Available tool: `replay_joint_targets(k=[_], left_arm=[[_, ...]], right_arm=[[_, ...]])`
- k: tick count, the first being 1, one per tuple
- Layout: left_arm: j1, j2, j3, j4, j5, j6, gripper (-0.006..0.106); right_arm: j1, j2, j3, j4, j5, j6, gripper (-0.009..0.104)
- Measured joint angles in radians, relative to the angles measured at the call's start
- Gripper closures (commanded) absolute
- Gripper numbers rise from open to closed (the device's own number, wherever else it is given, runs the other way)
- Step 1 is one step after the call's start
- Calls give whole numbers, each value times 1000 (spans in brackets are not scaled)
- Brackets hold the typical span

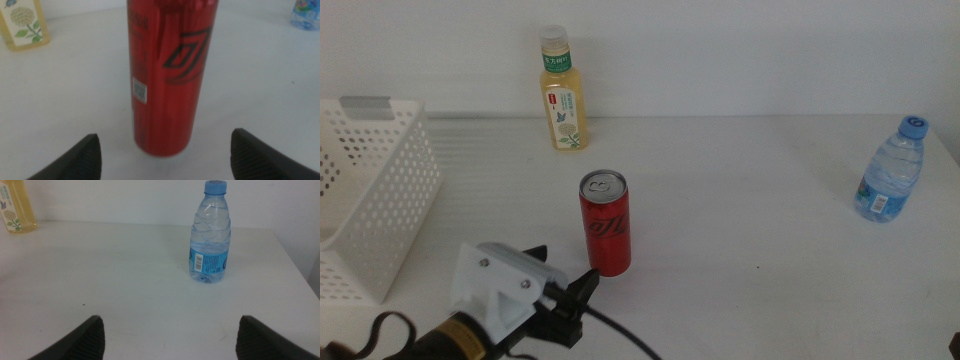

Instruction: Use arms to grab the bottles and put them into the dustbin to the left of the table.

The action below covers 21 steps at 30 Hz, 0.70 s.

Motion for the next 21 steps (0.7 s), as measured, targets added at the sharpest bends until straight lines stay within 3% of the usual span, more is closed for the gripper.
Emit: replay_joint_targets(k=[21], left_arm=[[0,145,-229,39,0,-19,18]], right_arm=[[0,0,0,0,0,0,16]])
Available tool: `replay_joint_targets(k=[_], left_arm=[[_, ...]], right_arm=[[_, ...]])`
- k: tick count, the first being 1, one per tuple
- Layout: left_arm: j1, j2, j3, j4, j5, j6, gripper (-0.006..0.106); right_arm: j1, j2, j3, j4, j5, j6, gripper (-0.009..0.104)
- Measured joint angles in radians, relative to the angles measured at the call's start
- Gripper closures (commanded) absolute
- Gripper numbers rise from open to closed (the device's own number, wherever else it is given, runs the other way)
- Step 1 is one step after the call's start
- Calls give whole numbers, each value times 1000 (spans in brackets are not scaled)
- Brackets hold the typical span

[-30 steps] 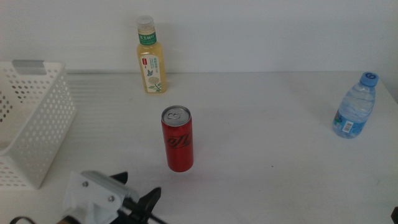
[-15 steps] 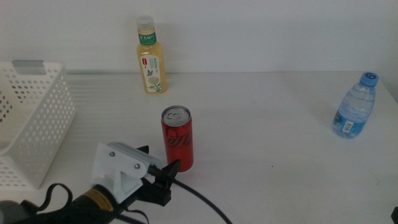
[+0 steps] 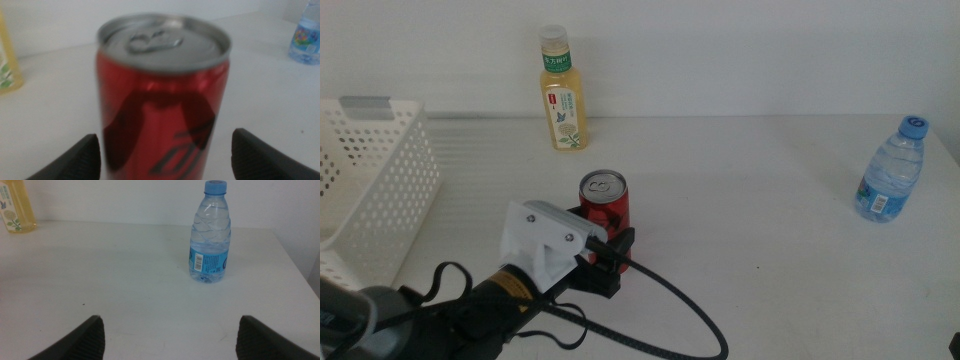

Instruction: Use arms to grab the bottles and put them into the dustbin to the left of the table.

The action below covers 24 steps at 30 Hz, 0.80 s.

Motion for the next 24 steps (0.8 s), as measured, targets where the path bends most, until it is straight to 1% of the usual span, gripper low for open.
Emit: replay_joint_targets(k=[11,24], left_arm=[[0,72,-91,17,4,-7,18],[0,135,-104,14,1,-21,18]], right_arm=[[0,0,0,0,0,0,16],[0,0,0,0,0,0,16]])
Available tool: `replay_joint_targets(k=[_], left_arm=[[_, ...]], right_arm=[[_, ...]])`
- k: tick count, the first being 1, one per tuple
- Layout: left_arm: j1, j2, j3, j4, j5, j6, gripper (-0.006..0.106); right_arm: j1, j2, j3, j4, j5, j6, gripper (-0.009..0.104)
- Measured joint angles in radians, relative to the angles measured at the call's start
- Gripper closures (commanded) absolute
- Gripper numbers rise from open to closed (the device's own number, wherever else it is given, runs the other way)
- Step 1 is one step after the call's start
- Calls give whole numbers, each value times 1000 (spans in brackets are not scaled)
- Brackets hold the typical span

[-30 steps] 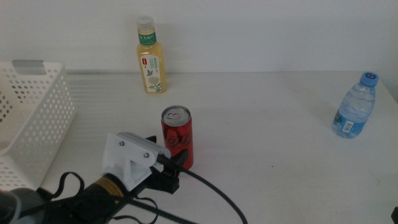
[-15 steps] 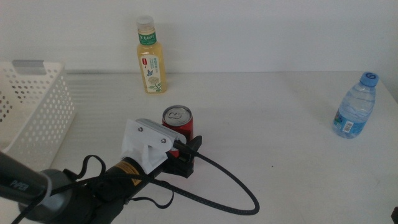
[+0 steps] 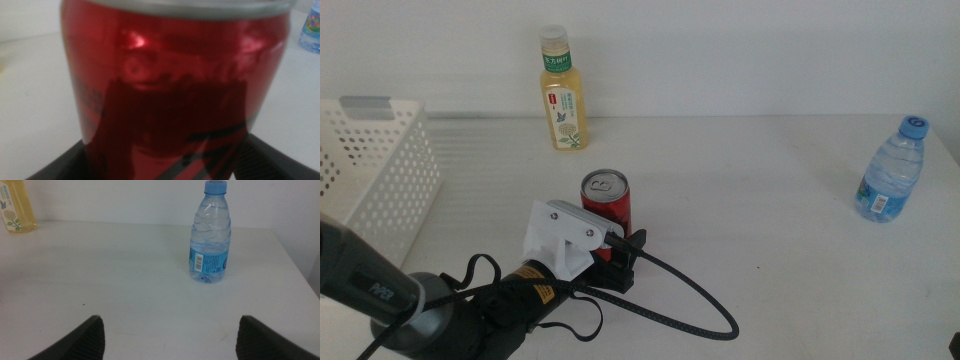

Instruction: Use arms to grab the bottles and put them into the dustbin to the left of the table.

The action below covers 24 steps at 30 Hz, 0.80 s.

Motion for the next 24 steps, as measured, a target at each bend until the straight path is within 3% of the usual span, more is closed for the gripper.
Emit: replay_joint_targets(k=[6,13,14,16,24], left_arm=[[0,6,-10,-4,0,-3,28],[0,6,-14,-17,0,-2,58],[0,6,-14,-20,0,-2,64],[0,5,-15,-19,2,-2,105],[0,-87,56,-5,50,-6,105]], right_arm=[[0,0,0,0,0,0,16],[0,0,0,0,0,0,16],[0,0,0,0,0,0,16],[0,0,0,0,0,0,16],[0,0,0,0,0,0,16]])
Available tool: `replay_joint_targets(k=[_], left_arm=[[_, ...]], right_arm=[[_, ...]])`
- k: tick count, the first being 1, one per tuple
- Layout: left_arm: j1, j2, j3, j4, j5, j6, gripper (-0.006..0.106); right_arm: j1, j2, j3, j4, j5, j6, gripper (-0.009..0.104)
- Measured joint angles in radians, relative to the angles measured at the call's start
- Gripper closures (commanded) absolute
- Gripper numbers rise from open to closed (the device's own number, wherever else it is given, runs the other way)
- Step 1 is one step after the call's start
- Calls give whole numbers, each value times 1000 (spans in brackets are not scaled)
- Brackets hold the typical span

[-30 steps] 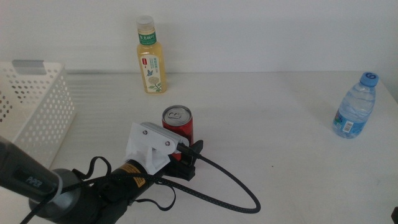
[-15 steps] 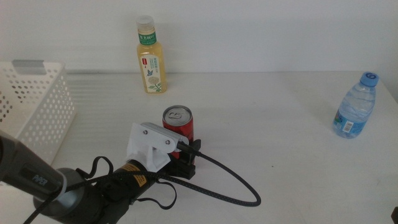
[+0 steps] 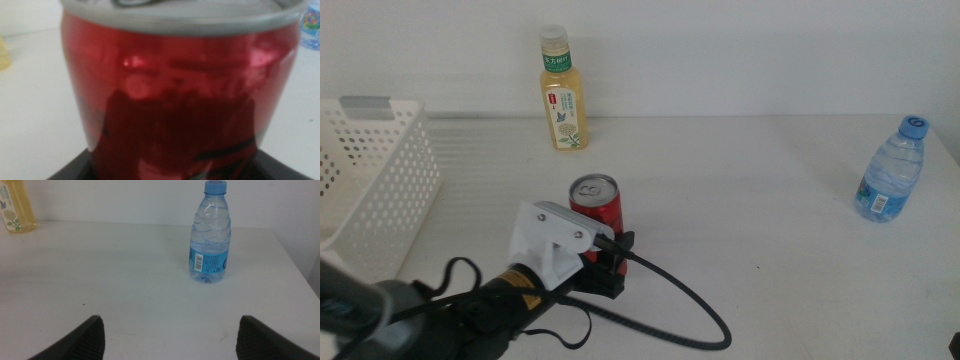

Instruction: Use arms to grab the bottles and put them into the dustbin to the left of the table.

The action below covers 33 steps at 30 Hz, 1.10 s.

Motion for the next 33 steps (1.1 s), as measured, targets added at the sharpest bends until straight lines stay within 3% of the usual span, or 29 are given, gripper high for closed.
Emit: replay_joint_targets(k=[6,21,33], left_arm=[[0,-158,44,0,52,0,105],[0,-573,53,1,489,0,105],[0,-760,-130,1,1029,7,105]], right_arm=[[0,0,0,0,0,0,16],[0,0,0,0,0,0,16],[0,0,0,0,0,0,16]])
